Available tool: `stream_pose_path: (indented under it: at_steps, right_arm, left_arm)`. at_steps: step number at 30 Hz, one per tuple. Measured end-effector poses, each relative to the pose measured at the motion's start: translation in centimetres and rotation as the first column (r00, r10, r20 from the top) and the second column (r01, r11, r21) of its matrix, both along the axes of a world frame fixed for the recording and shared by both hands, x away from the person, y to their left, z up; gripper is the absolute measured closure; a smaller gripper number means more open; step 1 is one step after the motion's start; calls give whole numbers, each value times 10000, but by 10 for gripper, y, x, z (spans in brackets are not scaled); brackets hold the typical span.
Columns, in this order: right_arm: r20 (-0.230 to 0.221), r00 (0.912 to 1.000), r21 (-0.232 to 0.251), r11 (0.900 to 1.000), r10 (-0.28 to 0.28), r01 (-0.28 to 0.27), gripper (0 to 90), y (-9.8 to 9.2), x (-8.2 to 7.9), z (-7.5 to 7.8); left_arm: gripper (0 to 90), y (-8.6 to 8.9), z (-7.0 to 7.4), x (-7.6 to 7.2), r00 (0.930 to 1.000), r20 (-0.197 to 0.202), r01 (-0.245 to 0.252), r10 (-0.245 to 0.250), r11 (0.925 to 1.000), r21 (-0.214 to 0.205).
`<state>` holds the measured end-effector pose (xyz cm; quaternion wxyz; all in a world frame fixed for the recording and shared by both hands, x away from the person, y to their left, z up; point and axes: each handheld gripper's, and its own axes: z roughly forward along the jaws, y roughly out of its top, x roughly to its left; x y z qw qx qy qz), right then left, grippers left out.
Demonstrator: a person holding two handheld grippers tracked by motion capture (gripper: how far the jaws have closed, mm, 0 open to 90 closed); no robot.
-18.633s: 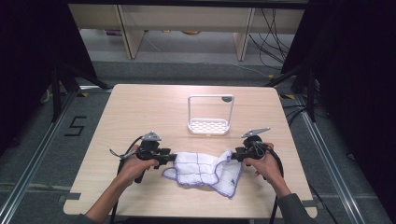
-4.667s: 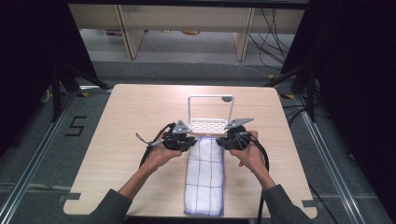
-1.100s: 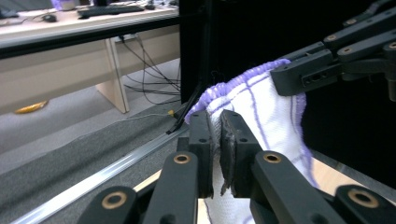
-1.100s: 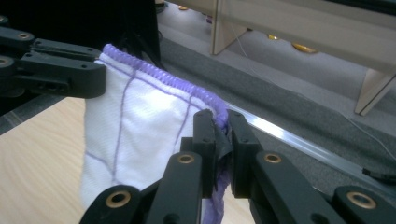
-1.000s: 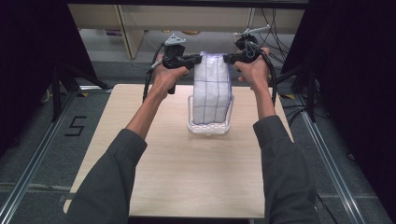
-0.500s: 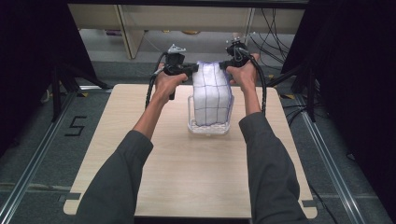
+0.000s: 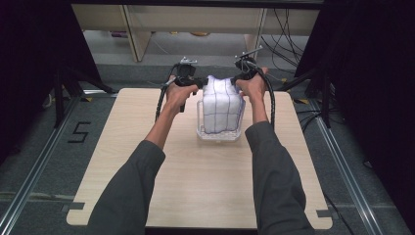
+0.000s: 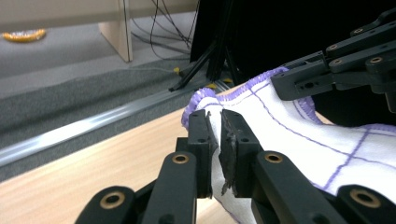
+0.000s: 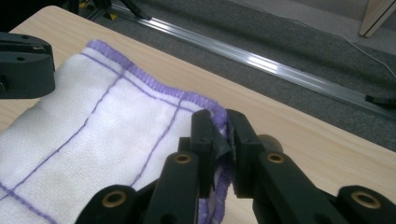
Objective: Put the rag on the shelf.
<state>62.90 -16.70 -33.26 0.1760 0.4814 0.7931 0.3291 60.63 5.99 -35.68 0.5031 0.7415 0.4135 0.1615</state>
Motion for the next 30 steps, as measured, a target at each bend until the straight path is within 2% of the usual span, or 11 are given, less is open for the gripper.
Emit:
stream_pose_path:
  at_steps: [3, 4, 16, 17, 19, 21, 25, 26, 28, 29, 30]
  right_arm:
    - [34, 10000, 26, 10000, -93, 92, 738, -1, 1, -4]
    - [-64, 9999, 61, 9999, -124, 124, 710, -2, 1, -6]
    - [30, 9997, 442, 9987, -245, 243, 680, -15, -5, 7]
    - [192, 9997, 370, 9992, -131, 124, 679, -19, -6, 9]
    - [187, 9998, 344, 9994, 31, -38, 674, -22, -9, 13]
    - [246, 9996, 276, 9996, 100, -107, 662, -24, -12, 16]
    - [191, 9992, 522, 9979, 363, -373, 651, -27, -19, 21]
    - [448, 9978, 709, 9962, 481, -512, 649, -29, -22, 22]
    - [374, 9982, 737, 9960, 477, -504, 646, -30, -24, 22]
    - [656, 9954, 568, 9957, 693, -731, 640, -33, -25, 22]
    - [605, 9957, 696, 9948, 699, -741, 639, -34, -26, 21]
  left_arm:
    - [805, 2, -2, -1, 9997, -235, -52, 52, 10000, 36]
    - [760, 4, -3, -1, 9982, -588, -107, 101, 9999, -98]
    - [712, 20, 3, -9, 9970, -776, -58, 73, 9998, 204]
    - [695, 23, 5, -10, 9969, -787, -21, 49, 9994, 352]
    - [667, 27, 7, -13, 9960, -892, -40, 59, 9998, 217]
    - [641, 30, 9, -16, 9960, -895, 70, -40, 9994, 325]
    - [601, 35, 13, -21, 9962, -864, 177, -141, 9990, 412]
    - [589, 36, 14, -24, 9958, -893, 247, -206, 9987, 441]
    - [579, 36, 15, -26, 9954, -915, 330, -281, 9980, 530]
    - [559, 36, 16, -29, 9958, -855, 366, -316, 9977, 578]
    - [552, 36, 17, -30, 9957, -864, 398, -347, 9975, 577]
